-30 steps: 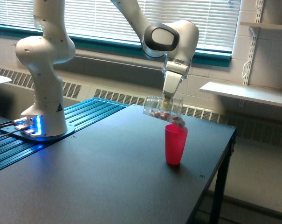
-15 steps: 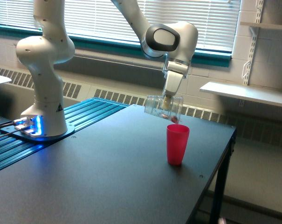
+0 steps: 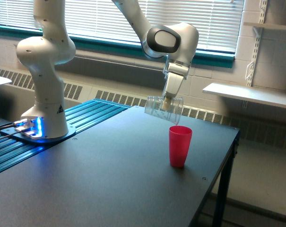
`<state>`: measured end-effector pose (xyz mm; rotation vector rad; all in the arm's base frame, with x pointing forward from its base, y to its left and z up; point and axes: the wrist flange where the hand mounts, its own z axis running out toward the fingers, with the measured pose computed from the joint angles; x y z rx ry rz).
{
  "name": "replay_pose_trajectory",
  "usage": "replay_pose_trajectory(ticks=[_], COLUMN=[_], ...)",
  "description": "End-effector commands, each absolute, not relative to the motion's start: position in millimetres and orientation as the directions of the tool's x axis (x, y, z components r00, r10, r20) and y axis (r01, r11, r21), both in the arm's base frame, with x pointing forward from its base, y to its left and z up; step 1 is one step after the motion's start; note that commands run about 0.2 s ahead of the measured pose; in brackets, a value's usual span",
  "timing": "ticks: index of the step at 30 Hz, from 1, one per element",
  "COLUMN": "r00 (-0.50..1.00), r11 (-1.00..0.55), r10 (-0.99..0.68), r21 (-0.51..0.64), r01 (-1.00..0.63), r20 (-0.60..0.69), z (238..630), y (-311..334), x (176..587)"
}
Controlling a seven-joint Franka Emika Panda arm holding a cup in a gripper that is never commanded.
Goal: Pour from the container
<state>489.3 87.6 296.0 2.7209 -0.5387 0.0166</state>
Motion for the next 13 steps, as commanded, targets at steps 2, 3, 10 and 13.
replay_pose_trajectory(ticks=[2,3,10,13], r00=[0.913,0.914,0.911,0.912], r11=[-0.852,-0.851,-0.849,-0.850], r10=[-0.394,-0.392,-0.399,-0.398], r21=[0.332,0.336,0.333,0.332], r01=[-0.405,-0.403,-0.410,-0.408], r20=[0.103,0.106,0.104,0.101], z=[300.2,299.9,300.4,300.9], y=[83.7,83.1,79.1,79.0], x=[488.2,487.7,488.5,489.0])
